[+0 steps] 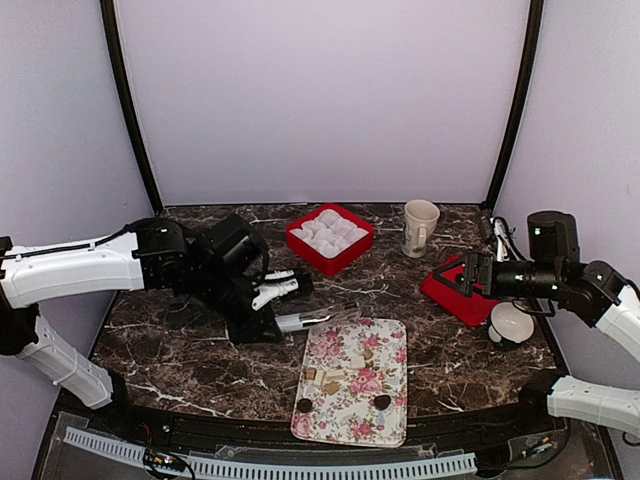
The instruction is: Pack the chocolate
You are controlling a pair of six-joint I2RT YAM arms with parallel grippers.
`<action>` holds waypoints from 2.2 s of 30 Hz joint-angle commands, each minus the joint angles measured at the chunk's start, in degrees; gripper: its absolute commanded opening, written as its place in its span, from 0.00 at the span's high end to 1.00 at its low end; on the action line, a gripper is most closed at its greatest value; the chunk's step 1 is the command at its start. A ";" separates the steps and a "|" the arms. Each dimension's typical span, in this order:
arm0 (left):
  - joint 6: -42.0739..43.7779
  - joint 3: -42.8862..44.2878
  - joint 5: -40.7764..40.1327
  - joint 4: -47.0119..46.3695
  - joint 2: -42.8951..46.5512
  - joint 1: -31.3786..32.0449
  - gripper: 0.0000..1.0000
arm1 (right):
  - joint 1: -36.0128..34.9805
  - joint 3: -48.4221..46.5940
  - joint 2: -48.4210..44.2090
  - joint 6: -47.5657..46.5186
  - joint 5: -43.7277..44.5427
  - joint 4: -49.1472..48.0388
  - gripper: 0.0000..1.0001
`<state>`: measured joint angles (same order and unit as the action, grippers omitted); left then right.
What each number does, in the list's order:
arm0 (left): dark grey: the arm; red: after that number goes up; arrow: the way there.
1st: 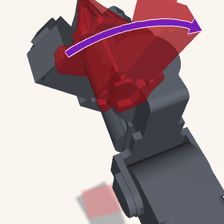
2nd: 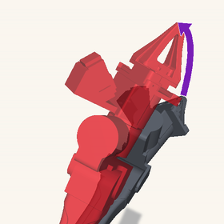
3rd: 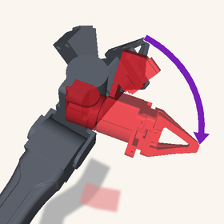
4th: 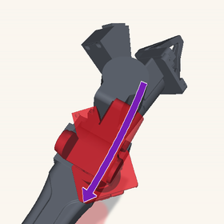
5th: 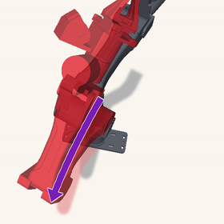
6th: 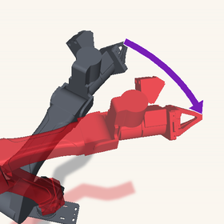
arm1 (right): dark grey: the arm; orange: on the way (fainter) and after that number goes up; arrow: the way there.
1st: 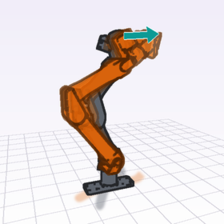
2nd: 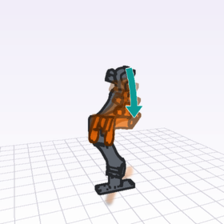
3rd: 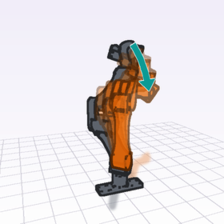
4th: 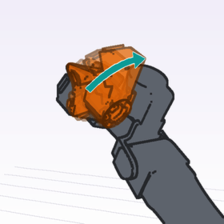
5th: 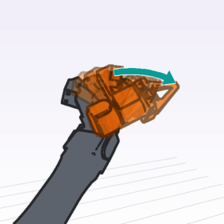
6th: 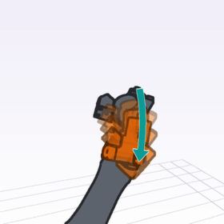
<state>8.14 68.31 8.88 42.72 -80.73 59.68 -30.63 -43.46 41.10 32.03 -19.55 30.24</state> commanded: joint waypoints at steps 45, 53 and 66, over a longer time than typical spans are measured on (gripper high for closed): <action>-15.37 60.77 17.42 1.68 -55.14 -25.38 0.94 | 0.42 3.82 1.08 5.57 1.90 -7.73 0.05; -16.29 62.39 17.89 0.43 -56.77 -25.25 0.92 | 0.43 3.53 1.90 5.24 1.71 -7.96 0.05; -16.88 63.35 18.10 -0.49 -57.57 -25.36 0.76 | 0.53 3.21 3.08 4.53 0.96 -8.10 0.05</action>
<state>-8.45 129.62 25.96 43.68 -138.82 34.35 -30.57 -40.10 44.01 37.10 -18.13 24.51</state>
